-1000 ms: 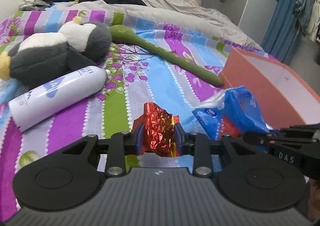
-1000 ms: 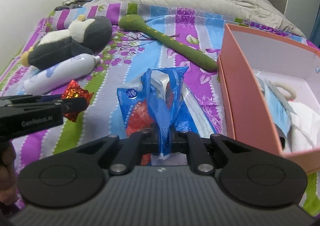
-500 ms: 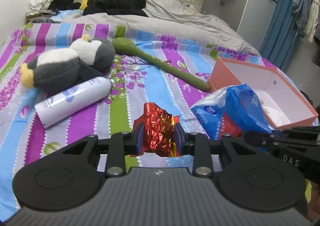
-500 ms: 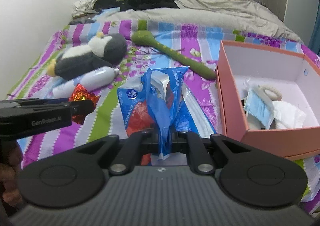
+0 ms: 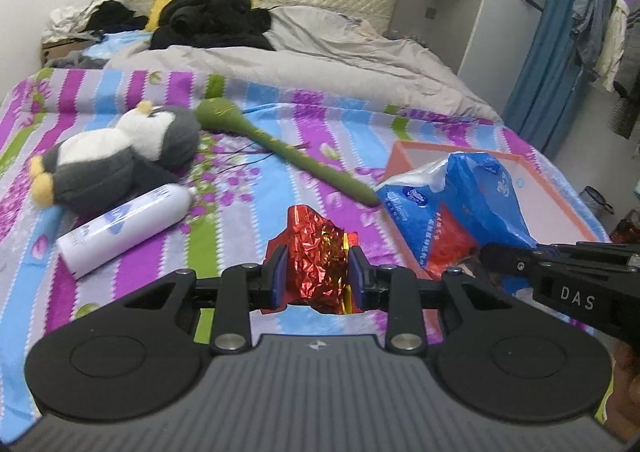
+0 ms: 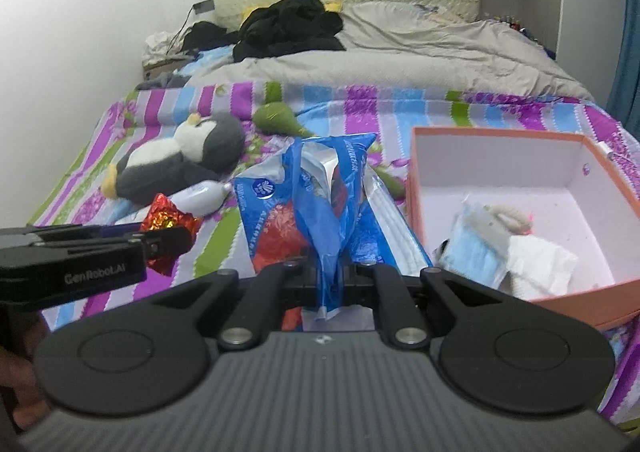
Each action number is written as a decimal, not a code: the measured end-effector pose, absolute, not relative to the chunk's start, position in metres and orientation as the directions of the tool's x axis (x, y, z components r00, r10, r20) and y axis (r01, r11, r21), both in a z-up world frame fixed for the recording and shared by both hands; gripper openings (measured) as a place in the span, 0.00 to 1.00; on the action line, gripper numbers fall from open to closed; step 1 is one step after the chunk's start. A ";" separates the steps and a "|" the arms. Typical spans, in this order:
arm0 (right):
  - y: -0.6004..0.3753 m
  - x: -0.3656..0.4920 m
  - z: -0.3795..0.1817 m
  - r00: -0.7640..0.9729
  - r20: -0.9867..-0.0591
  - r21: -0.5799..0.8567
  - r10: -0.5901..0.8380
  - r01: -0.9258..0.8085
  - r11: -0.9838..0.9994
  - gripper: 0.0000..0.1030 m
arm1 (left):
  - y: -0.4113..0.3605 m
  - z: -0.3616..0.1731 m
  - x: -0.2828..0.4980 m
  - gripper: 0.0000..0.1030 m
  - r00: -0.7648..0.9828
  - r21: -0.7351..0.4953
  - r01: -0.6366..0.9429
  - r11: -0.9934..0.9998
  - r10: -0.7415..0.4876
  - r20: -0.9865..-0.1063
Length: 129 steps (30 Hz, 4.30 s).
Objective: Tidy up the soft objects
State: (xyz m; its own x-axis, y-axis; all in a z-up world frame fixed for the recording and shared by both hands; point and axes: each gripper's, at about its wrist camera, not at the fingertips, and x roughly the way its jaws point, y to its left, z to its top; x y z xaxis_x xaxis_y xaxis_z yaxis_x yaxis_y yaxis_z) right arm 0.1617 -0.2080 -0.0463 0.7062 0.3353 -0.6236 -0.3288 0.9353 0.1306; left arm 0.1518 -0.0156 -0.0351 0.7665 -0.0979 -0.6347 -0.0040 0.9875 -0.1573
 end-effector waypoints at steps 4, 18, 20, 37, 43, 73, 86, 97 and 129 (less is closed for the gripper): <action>-0.233 0.169 -0.038 0.724 -0.616 0.134 0.312 -0.294 0.946 0.11 | -0.041 -0.024 0.170 0.35 0.768 -0.176 0.038 0.984 -0.142 -0.625; -0.340 0.185 -0.032 0.762 -0.632 0.121 0.143 -0.086 0.989 0.11 | -0.157 -0.019 0.230 0.35 0.709 -0.195 0.235 0.952 -0.305 -0.636; -0.350 0.191 -0.036 0.758 -0.640 0.124 0.128 -0.062 0.990 0.11 | -0.167 -0.020 0.241 0.35 0.701 -0.194 0.255 0.947 -0.320 -0.637; -0.401 0.276 -0.076 0.691 -0.717 0.142 0.090 0.018 0.990 0.12 | -0.233 -0.055 0.364 0.36 0.583 -0.170 0.329 0.929 -0.341 -0.737; -0.411 0.303 -0.100 0.647 -0.756 0.158 0.102 0.029 0.987 0.13 | -0.246 -0.081 0.393 0.36 0.538 -0.170 0.332 0.928 -0.335 -0.773; -0.411 0.251 -0.029 0.759 -0.644 0.190 0.093 0.041 0.981 0.71 | -0.217 0.020 0.305 0.64 0.681 -0.141 0.360 0.922 -0.363 -0.636; -0.381 0.160 0.013 0.817 -0.570 0.189 0.087 0.027 0.982 0.71 | -0.183 0.062 0.204 0.65 0.709 -0.163 0.404 0.900 -0.420 -0.567; -0.354 0.124 0.022 0.826 -0.557 0.169 0.089 0.008 0.986 0.71 | -0.157 0.072 0.162 0.65 0.727 -0.153 0.386 0.910 -0.402 -0.557; -0.332 0.080 -0.019 0.827 -0.557 0.138 0.081 -0.004 0.990 0.72 | -0.122 0.032 0.106 0.98 0.767 -0.137 0.260 0.956 -0.290 -0.572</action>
